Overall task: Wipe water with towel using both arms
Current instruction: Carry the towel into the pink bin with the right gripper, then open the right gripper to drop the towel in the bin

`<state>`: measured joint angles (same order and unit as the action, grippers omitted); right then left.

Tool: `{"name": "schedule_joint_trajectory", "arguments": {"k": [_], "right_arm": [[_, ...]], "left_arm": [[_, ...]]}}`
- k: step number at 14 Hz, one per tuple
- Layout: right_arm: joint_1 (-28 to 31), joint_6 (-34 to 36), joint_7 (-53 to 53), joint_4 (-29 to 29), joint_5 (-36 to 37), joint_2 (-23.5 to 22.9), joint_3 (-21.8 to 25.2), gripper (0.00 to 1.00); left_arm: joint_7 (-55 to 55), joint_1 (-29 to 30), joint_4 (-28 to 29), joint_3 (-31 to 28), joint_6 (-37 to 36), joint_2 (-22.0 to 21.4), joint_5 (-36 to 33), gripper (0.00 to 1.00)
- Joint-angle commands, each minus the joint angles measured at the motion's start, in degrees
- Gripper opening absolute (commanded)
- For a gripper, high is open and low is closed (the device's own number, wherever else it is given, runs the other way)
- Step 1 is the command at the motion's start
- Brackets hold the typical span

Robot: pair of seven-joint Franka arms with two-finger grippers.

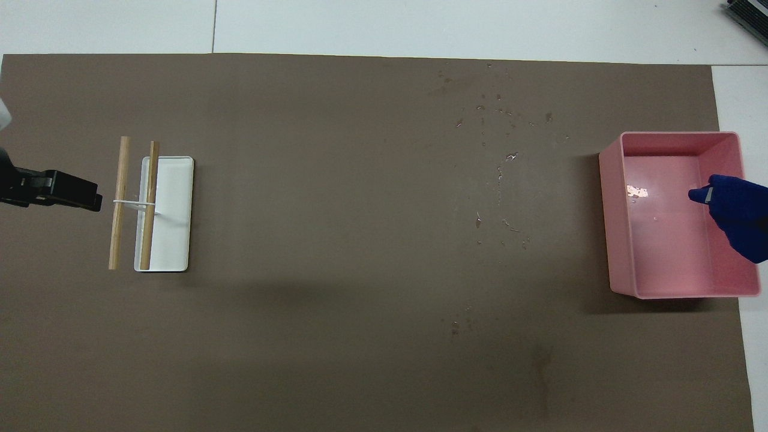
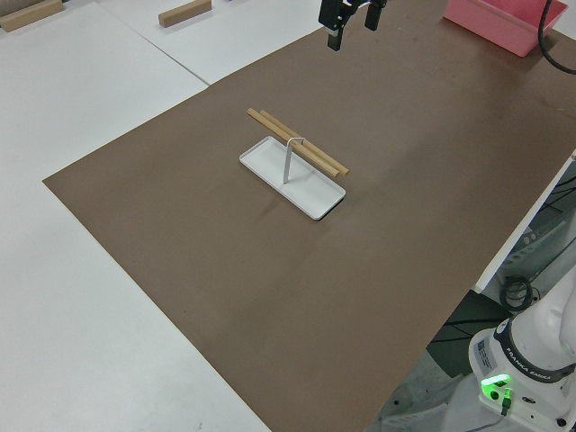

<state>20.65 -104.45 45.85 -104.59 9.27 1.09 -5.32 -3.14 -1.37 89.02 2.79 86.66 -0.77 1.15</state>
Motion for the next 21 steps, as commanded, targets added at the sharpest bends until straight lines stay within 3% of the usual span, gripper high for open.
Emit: {"name": "schedule_joint_trajectory", "arguments": {"k": [1,4,5,6,9,12,15,18,21], "right_arm": [[1.1,-9.4,1.3,-8.8,1.1,2.3,-0.9,0.0],[1.0,-12.8,0.7,-9.8,1.0,0.4,-0.9,0.02],[0.6,-12.8,0.4,-9.8,0.7,0.4,-0.9,0.38],[0.8,-12.7,0.5,-9.7,0.3,0.3,-1.0,0.99],[0.4,-11.5,0.4,-8.2,-0.9,0.1,-1.4,1.0],[-1.1,-9.3,-0.7,-4.2,-6.7,0.1,-2.7,1.0],[-7.8,-4.6,-11.9,1.0,-8.1,0.1,-2.9,1.0],[-14.0,5.3,-22.6,7.9,-8.4,0.7,-3.6,1.0],[-16.0,9.4,-28.9,9.4,-8.5,1.1,-3.9,1.0]], "left_arm": [[-0.3,0.1,1.3,0.1,-0.5,-1.3,-0.6,1.0],[-0.3,0.1,1.3,0.1,-0.5,-1.3,-0.5,1.0],[-0.3,0.1,1.3,0.1,-0.5,-1.3,-0.6,1.0],[-0.3,0.1,1.3,0.1,-0.5,-1.3,-0.5,1.0],[-0.3,0.1,1.3,0.1,-0.5,-1.3,-0.5,1.0],[-0.3,0.1,1.3,0.1,-0.5,-1.3,-0.5,1.0],[-0.3,0.1,1.3,0.1,-0.5,-1.3,-0.6,1.0],[-0.3,0.1,1.3,0.1,-0.5,-1.3,-0.6,1.0],[-0.3,0.1,1.3,0.1,-0.5,-1.3,-0.6,1.0]]}}
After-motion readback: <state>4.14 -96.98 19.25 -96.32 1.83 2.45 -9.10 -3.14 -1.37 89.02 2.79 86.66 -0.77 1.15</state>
